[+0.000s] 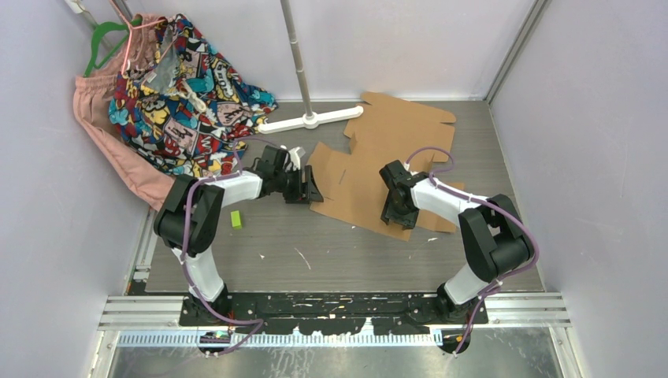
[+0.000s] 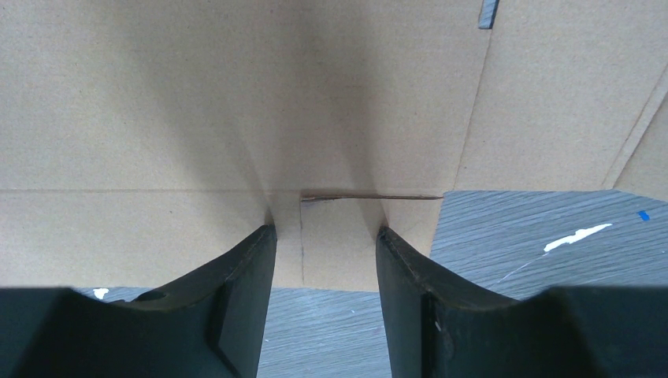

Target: Fold the paper box

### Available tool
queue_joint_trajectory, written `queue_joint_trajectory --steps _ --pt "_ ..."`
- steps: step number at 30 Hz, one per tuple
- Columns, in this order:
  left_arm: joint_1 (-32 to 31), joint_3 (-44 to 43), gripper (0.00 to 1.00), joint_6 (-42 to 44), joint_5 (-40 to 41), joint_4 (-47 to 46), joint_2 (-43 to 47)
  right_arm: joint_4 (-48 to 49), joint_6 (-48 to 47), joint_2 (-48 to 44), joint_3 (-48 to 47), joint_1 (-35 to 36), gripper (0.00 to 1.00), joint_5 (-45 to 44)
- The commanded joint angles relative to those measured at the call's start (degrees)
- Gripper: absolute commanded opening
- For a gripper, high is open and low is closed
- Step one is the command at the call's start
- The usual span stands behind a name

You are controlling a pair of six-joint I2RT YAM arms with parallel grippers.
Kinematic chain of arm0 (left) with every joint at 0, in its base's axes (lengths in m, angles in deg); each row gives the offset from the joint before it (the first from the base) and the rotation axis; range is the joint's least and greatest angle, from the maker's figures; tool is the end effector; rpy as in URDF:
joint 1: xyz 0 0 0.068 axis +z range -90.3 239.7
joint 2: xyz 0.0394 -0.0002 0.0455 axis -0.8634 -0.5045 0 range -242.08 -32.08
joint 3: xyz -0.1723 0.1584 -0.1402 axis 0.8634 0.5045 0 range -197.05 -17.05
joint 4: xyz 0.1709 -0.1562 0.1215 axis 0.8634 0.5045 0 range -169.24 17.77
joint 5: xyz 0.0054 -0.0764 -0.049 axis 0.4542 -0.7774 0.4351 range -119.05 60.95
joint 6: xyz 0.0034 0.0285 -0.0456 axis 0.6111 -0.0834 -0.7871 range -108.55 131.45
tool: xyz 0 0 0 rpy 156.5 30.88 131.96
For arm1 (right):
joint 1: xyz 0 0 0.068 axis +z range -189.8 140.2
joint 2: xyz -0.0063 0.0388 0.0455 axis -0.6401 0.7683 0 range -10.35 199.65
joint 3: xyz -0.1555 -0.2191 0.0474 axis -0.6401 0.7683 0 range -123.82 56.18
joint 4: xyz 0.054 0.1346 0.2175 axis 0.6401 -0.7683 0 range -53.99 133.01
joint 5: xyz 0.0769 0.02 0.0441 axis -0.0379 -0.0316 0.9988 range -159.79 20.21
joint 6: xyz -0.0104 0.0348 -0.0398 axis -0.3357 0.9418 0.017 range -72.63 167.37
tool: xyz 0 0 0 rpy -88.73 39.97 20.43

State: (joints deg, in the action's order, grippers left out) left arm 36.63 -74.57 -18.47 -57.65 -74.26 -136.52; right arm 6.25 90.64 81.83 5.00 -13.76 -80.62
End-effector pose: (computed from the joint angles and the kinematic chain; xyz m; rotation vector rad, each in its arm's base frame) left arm 0.3264 -0.1576 0.1484 0.0729 2.5988 -0.9896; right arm 0.2522 0.1158 0.1555 0.4571 2.8222 -0.0484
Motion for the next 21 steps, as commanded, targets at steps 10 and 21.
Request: queue_joint_trajectory --steps 10,21 --pt "0.39 1.56 0.7 -3.25 -7.58 -10.36 -4.21 12.26 2.12 5.72 1.96 1.82 0.54 8.96" --pt "-0.81 3.59 0.58 -4.37 -9.88 -11.24 -2.68 13.26 2.5 6.23 2.4 2.12 0.54 9.17"
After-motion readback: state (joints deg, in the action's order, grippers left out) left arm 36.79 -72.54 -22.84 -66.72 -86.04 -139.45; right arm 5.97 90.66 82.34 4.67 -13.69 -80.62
